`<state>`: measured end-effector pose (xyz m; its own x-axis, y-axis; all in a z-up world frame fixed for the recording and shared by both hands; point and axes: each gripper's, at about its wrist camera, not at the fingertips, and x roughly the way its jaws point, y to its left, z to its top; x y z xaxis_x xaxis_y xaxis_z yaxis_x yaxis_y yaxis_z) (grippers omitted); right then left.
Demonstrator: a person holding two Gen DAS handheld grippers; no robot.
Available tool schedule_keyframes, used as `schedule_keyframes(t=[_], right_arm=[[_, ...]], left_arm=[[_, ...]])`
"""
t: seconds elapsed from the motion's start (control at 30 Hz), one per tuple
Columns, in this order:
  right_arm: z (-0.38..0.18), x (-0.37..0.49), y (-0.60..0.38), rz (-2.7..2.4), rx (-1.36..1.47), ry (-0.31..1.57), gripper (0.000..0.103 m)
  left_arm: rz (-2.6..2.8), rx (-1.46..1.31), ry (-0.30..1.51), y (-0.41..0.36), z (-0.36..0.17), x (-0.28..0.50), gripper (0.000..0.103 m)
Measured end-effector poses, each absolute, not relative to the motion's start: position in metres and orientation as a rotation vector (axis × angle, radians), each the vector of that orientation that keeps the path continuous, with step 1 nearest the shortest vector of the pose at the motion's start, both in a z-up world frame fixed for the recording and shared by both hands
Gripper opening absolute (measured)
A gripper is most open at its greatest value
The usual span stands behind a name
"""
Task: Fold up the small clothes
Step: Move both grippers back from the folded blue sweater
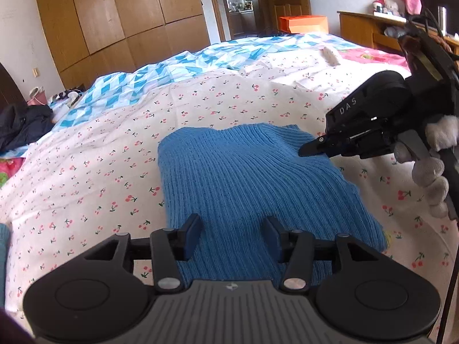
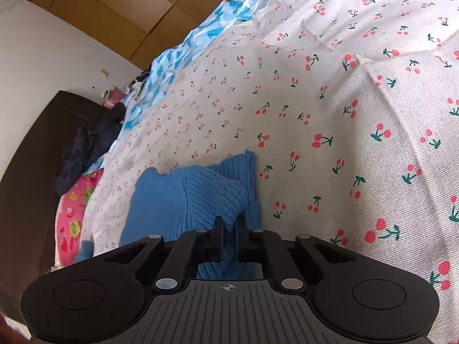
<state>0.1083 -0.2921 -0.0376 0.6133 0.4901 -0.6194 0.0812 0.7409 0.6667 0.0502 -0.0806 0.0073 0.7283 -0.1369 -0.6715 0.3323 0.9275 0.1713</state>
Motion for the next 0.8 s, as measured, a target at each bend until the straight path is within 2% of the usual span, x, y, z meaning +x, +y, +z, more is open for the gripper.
schedule_keyframes(t=[0.13, 0.43, 0.8], right_arm=[[-0.031, 0.105, -0.293, 0.253, 0.727, 0.877, 0.014], [0.006, 0.087, -0.272, 0.173, 0.549, 0.730, 0.015], [0.014, 0.085, -0.263, 0.210, 0.489, 0.611, 0.015]], left_arm=[[-0.249, 0.273, 0.717, -0.079, 0.011, 0.048, 0.054], [-0.210, 0.205, 0.718, -0.068, 0.027, 0.047, 0.054], [-0.197, 0.202, 0.732, -0.068, 0.026, 0.055, 0.054]])
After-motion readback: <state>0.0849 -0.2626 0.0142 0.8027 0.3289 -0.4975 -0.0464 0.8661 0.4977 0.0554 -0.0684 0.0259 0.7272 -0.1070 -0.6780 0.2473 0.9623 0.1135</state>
